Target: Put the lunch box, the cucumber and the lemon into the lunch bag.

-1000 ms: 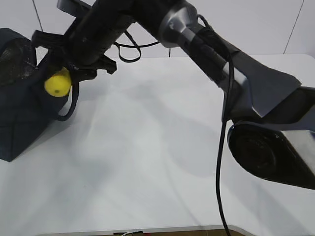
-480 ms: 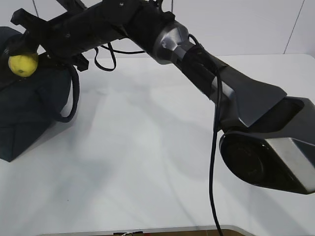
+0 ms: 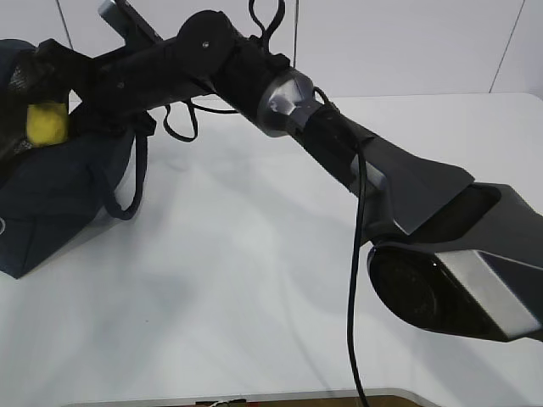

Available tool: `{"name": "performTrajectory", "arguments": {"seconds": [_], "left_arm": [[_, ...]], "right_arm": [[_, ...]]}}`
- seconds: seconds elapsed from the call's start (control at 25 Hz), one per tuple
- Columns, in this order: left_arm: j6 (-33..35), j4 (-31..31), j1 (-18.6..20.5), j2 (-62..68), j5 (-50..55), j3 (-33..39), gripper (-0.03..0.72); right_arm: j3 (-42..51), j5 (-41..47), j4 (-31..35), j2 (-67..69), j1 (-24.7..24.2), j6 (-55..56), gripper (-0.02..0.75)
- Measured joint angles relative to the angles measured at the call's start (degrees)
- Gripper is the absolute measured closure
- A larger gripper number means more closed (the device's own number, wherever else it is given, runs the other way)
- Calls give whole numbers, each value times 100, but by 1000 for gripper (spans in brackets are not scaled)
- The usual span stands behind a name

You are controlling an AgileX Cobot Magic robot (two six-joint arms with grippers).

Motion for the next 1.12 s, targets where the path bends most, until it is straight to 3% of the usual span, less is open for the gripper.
{"name": "performTrajectory", "arguments": {"seconds": [0.08, 0.2, 0.4, 0.64, 0.8, 1.0, 1.12], "left_arm": [[0, 0, 0, 0, 0, 0, 694], [0, 0, 0, 0, 0, 0, 694], [0, 0, 0, 5, 0, 0, 694], [0, 0, 0, 5, 0, 0, 694], [0, 0, 0, 5, 0, 0, 694], [0, 0, 0, 5, 0, 0, 694], [0, 0, 0, 5, 0, 0, 694]], "right_arm": [[0, -81, 33, 0, 0, 0, 187], [0, -107, 382, 0, 0, 0, 164], [0, 449, 957, 0, -88, -494, 200], [-261, 1165, 988, 0, -251, -920, 234], [-557, 1645, 453, -11, -261, -767, 237], [-555, 2487, -1193, -34, -250, 52, 237], [-555, 2577, -1597, -90, -250, 327, 238]]}}
